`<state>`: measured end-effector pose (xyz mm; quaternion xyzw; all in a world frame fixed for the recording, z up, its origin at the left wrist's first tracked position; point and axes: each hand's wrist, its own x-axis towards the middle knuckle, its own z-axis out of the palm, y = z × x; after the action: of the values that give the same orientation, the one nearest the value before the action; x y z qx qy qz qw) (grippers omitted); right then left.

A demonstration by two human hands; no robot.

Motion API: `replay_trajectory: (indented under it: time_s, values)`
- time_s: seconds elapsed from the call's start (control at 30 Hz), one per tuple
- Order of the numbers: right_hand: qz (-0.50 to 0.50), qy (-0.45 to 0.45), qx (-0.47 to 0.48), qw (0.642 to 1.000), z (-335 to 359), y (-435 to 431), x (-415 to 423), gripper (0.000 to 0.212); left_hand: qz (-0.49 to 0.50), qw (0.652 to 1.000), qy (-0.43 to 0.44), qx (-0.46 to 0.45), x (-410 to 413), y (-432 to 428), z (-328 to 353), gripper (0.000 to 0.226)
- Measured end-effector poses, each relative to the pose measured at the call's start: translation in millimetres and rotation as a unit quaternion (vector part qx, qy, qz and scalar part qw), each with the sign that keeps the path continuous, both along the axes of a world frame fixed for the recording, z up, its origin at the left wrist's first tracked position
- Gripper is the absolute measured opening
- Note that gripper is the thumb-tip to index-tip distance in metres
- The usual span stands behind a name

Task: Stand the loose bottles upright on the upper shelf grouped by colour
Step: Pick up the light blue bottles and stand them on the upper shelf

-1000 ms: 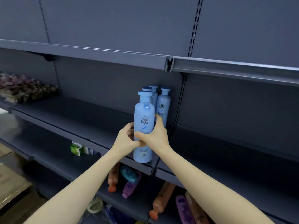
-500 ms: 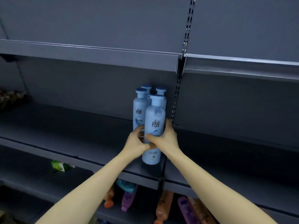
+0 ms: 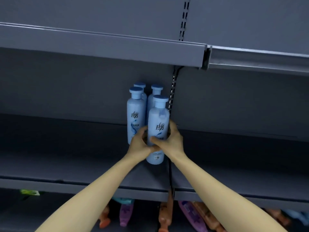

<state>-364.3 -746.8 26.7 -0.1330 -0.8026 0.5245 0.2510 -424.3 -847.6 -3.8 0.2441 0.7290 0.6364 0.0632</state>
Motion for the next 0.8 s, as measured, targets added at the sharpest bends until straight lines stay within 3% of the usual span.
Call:
replay_trajectory:
  time_s: [0.4, 0.57, 0.67, 0.8]
  values:
    - [0.001, 0.005, -0.015, 1.000, -10.3, -3.3, -6.7, 0.072, -0.029, 0.999, 0.035, -0.022, -12.2, -2.9, -3.1, 0.068]
    - [-0.010, 0.013, -0.056, 0.998, -27.6, -2.8, -3.5, 0.052, -0.070, 0.994, 0.052, -0.061, -15.9, -16.6, -1.1, 0.070]
    - [-0.006, 0.018, -0.083, 0.996, -39.2, -1.8, -0.8, 0.048, 0.002, 0.997, 0.060, -0.044, -20.8, -28.1, -2.1, 0.059]
    - [0.026, -0.038, -0.069, 0.997, -45.4, -4.2, 3.6, 0.067, 0.113, 0.991, 0.068, -0.006, -27.6, -33.0, -5.8, 0.046]
